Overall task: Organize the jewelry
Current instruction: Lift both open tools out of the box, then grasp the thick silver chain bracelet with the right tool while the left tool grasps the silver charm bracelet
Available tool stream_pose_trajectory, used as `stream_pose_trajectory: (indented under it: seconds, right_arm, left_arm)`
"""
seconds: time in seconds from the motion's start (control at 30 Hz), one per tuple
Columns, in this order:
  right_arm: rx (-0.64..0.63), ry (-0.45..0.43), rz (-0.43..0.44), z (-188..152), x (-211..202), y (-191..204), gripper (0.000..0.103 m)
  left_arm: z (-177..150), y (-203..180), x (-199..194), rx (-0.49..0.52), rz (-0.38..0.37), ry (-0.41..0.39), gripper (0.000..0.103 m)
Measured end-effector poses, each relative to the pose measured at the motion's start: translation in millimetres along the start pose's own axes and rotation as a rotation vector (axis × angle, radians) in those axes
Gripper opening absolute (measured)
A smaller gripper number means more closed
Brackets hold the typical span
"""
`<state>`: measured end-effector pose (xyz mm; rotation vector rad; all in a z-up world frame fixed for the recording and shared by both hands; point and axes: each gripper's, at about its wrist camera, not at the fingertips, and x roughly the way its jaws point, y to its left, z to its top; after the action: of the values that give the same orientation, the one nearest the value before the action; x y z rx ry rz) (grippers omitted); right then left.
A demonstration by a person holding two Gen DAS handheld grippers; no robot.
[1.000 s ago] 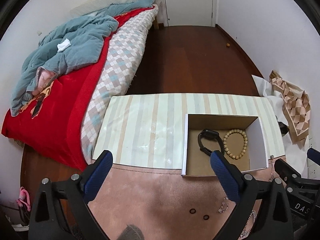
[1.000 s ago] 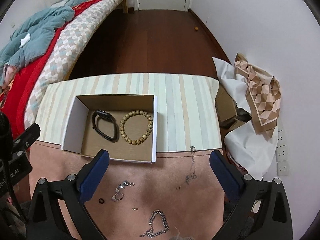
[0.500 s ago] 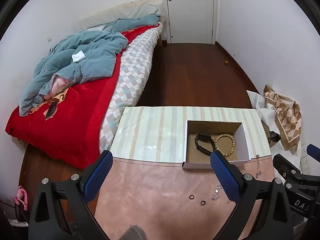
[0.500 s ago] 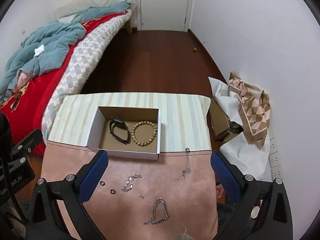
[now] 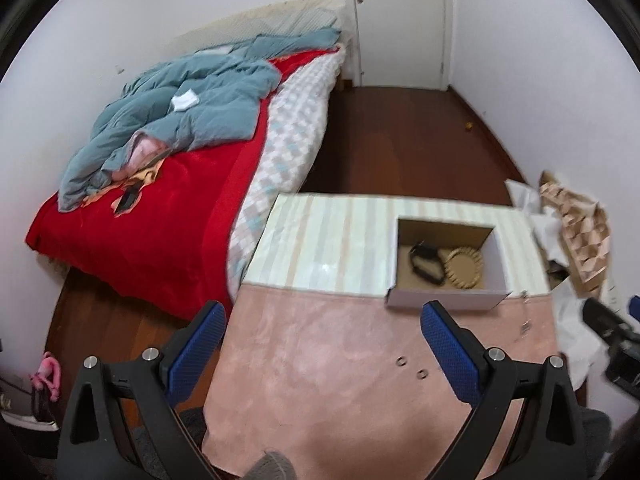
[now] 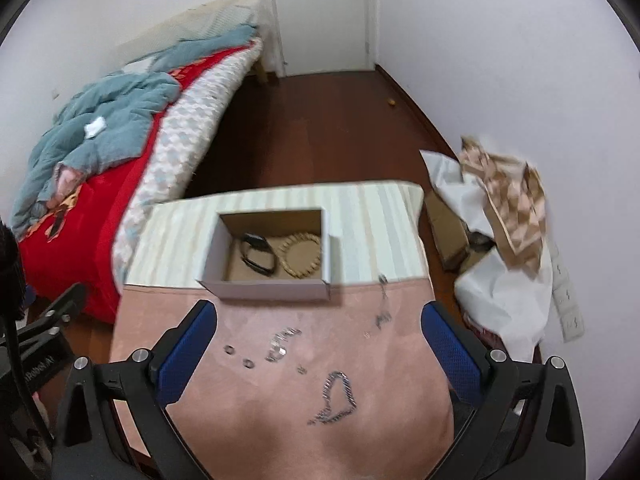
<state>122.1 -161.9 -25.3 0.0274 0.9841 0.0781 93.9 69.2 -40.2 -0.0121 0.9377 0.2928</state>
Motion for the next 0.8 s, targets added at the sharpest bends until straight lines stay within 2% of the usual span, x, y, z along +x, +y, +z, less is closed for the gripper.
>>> stream_pose_trajectory:
  seconds: [0.17,0.27,0.33,0.47,0.6,0.63,0.67,0.73,0.8]
  right_arm:
    - [0.082,0.131,0.016,-28,56,-39,0.103]
    - [0.089,0.213,0.032,-52,89,-50,0.093]
    - [0.071,0.278,0.023,-73,111,-50,0.075]
    - [0.076,0.364,0.014,-114,148,-54,0.061]
    - [0.084,0.405,-0.005,-139,165,-57,0.038]
    - [0.079,0.388,-0.014,-141,164,-57,0.029]
    - [0.066,0.375,-0.021,-143,162,-55,0.026]
    - [0.042,0.363,-0.034,-145,162,-53,0.006]
    - [0.054,0.358,-0.022,-144,161,-57,0.005]
  left_arm:
    - [-26,-4,48,0.005,0.024,0.102,0.099]
    - [-42,-10,75,0.013,0.036,0.157,0.1]
    - [-52,-14,88,0.022,0.044,0.186,0.099]
    - [-77,-19,114,0.034,0.056,0.251,0.099]
    - [-101,-26,131,0.054,0.047,0.308,0.099]
    - [-105,-27,133,0.056,0.042,0.318,0.099]
    - [-110,-29,136,0.057,0.036,0.328,0.099]
    - [-116,-33,138,0.056,0.014,0.349,0.099]
    - [-119,-40,138,0.057,-0.025,0.359,0.099]
